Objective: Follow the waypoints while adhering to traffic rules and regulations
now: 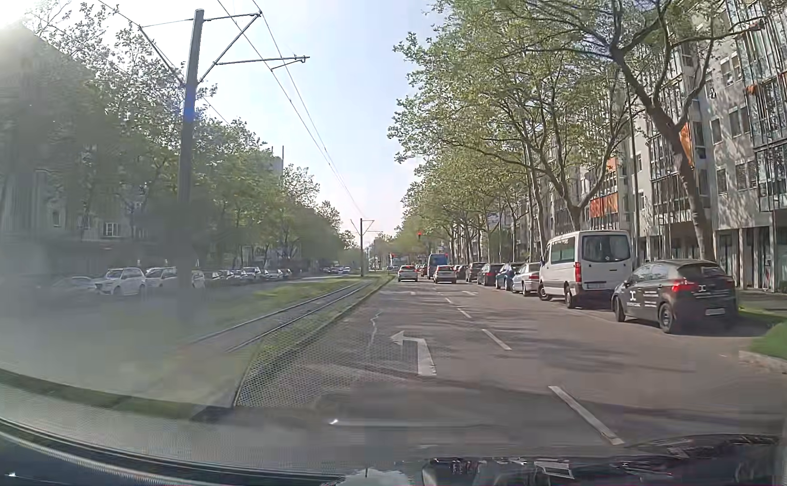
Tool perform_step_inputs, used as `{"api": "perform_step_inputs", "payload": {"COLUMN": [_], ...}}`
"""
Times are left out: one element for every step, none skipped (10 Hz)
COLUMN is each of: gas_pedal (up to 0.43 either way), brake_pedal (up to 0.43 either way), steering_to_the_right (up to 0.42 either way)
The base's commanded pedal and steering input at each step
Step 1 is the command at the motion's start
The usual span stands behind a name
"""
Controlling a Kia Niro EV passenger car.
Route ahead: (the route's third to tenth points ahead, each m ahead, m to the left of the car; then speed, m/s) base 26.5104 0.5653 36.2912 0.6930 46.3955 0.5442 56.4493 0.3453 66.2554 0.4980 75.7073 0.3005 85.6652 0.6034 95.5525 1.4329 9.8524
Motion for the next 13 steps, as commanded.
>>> {"api": "perform_step_inputs", "payload": {"gas_pedal": [0.000, 0.000, 0.000, 0.000, 0.000, 0.000, 0.000, 0.000, 0.000, 0.000, 0.000, 0.000, 0.000], "brake_pedal": [0.000, 0.000, 0.000, 0.000, 0.006, 0.037, 0.061, 0.079, 0.085, 0.104, 0.104, 0.110, 0.110], "steering_to_the_right": [0.004, 0.004, 0.004, 0.004, 0.004, 0.003, 0.003, 0.002, 0.002, 0.002, 0.000, -0.001, -0.002]}}
